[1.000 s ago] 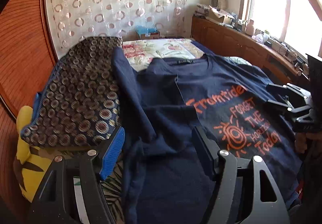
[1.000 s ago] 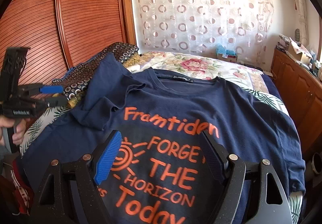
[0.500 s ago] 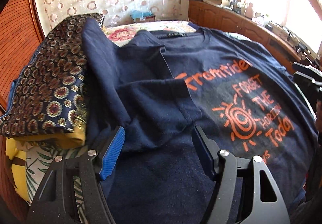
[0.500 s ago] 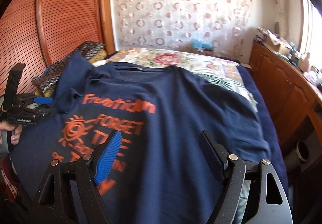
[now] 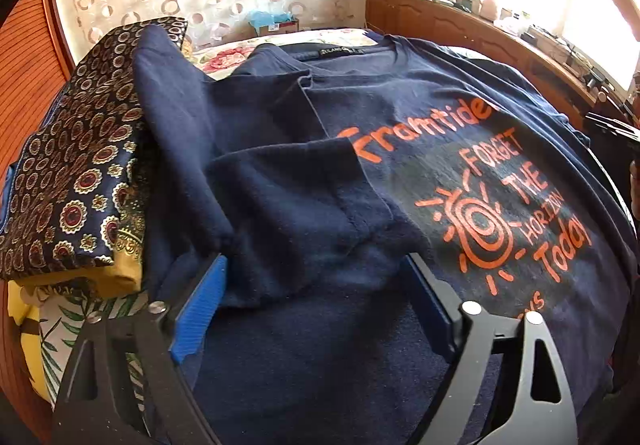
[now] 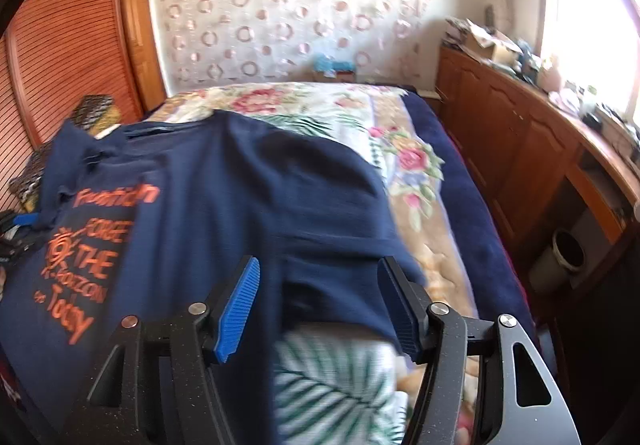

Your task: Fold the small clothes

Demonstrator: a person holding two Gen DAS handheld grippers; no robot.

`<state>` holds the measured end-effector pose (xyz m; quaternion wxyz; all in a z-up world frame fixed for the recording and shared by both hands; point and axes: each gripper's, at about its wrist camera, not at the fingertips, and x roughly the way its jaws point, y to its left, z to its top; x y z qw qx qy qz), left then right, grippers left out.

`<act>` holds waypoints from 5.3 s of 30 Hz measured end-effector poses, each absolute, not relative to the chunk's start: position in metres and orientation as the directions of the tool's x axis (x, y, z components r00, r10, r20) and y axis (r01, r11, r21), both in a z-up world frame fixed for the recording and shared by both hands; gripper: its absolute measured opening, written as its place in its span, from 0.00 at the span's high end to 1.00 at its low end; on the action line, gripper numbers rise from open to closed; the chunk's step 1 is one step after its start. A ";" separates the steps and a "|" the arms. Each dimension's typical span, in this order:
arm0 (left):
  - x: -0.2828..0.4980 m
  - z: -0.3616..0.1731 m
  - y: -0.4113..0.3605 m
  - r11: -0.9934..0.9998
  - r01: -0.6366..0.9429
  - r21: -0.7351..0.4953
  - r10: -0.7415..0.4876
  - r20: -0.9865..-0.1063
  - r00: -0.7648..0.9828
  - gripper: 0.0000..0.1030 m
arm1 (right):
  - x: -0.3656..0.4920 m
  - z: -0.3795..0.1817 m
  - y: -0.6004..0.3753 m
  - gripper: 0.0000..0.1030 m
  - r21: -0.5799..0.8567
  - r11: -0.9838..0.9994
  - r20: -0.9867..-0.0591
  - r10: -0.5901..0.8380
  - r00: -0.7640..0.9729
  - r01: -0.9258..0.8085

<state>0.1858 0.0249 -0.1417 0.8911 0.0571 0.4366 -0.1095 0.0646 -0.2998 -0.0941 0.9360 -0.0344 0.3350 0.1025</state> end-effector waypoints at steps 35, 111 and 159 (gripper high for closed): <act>0.188 -0.143 0.024 0.969 0.248 0.004 -0.148 -0.793 0.591 0.10 | 0.105 -0.070 -0.316 0.95 0.038 0.972 -0.653 0.200 0.730 -0.232; 0.104 -0.054 -0.001 0.963 0.234 -0.132 -0.267 -0.566 0.780 0.10 | 0.117 -0.061 -0.158 0.63 -0.027 0.863 -0.619 0.382 0.686 -0.504; 0.092 -0.070 -0.001 0.960 0.238 -0.151 -0.280 -0.606 0.745 0.10 | 0.121 -0.124 -0.151 0.69 0.030 0.884 -0.704 0.350 0.618 -0.467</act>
